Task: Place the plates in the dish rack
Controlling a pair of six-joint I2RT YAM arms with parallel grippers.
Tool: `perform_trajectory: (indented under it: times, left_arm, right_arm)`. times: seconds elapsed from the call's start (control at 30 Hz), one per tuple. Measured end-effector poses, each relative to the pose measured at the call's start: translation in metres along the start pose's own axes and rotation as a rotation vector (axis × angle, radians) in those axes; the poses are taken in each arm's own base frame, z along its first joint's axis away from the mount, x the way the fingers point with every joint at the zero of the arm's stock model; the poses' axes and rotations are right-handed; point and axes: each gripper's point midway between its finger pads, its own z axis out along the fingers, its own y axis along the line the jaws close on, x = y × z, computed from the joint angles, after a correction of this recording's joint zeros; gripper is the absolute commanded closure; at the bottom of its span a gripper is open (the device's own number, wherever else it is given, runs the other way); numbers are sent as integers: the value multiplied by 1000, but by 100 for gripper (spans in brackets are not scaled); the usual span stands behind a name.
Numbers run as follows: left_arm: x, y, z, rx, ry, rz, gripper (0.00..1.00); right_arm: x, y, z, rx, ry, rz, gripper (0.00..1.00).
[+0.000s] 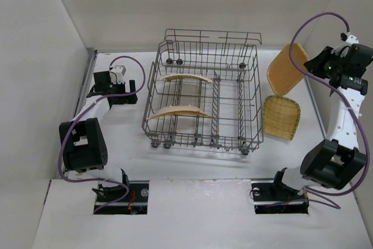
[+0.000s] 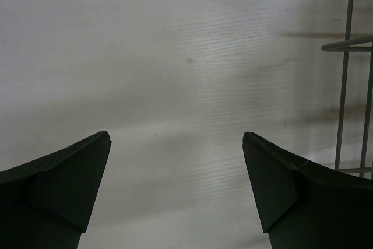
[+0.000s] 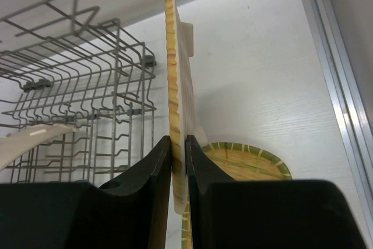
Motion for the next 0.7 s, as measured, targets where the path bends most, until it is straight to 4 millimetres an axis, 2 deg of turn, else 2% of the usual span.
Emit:
perform_trajectory:
  times: [0.23,0.37,0.5,0.7]
  left_arm:
    - [0,0,0,1,-1,0,0]
    - [4,0,1,2,3,-2,0]
    - [7,-1,2,4,10,-5,0]
    - [10,-1,3,6,11,-9,0]
  right_arm:
    - [-31,44,-48,-44,-135,-90,100]
    - [-44,65,-70,-82,-202,-145,100]
    - [-55,88,-83,-142,-246,-203,100]
    - [-65,136,-92,-286,-285,-309,100]
